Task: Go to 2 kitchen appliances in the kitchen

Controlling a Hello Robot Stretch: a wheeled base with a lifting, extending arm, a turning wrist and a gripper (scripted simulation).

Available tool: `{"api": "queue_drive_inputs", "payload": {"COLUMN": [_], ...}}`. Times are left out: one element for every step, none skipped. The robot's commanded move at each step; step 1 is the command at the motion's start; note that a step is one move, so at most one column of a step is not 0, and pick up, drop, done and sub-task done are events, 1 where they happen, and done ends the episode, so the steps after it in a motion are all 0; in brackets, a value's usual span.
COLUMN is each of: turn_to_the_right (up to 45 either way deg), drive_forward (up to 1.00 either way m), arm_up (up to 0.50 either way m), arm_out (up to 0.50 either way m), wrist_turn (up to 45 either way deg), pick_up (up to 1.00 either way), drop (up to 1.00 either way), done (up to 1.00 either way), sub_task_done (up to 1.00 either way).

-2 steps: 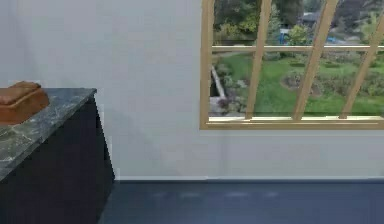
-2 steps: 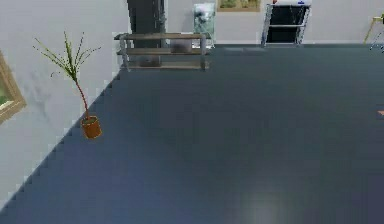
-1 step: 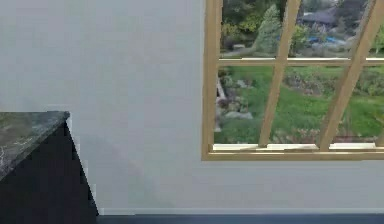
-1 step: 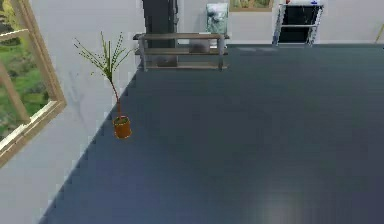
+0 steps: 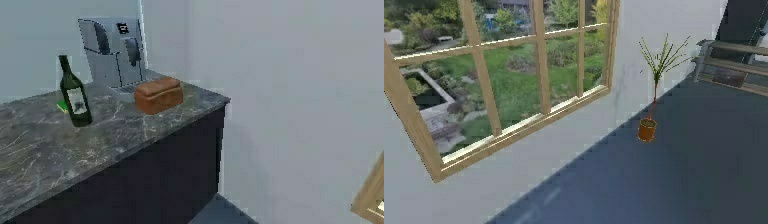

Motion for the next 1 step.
{"api": "queue_drive_inputs", "payload": {"turn_to_the_right": [-18.0], "drive_forward": [0.0], "arm_up": [0.0], "arm_out": [0.0], "wrist_turn": [0.0], "pick_up": [0.0], "drop": [0.0], "done": [0.0], "sub_task_done": [0.0]}}
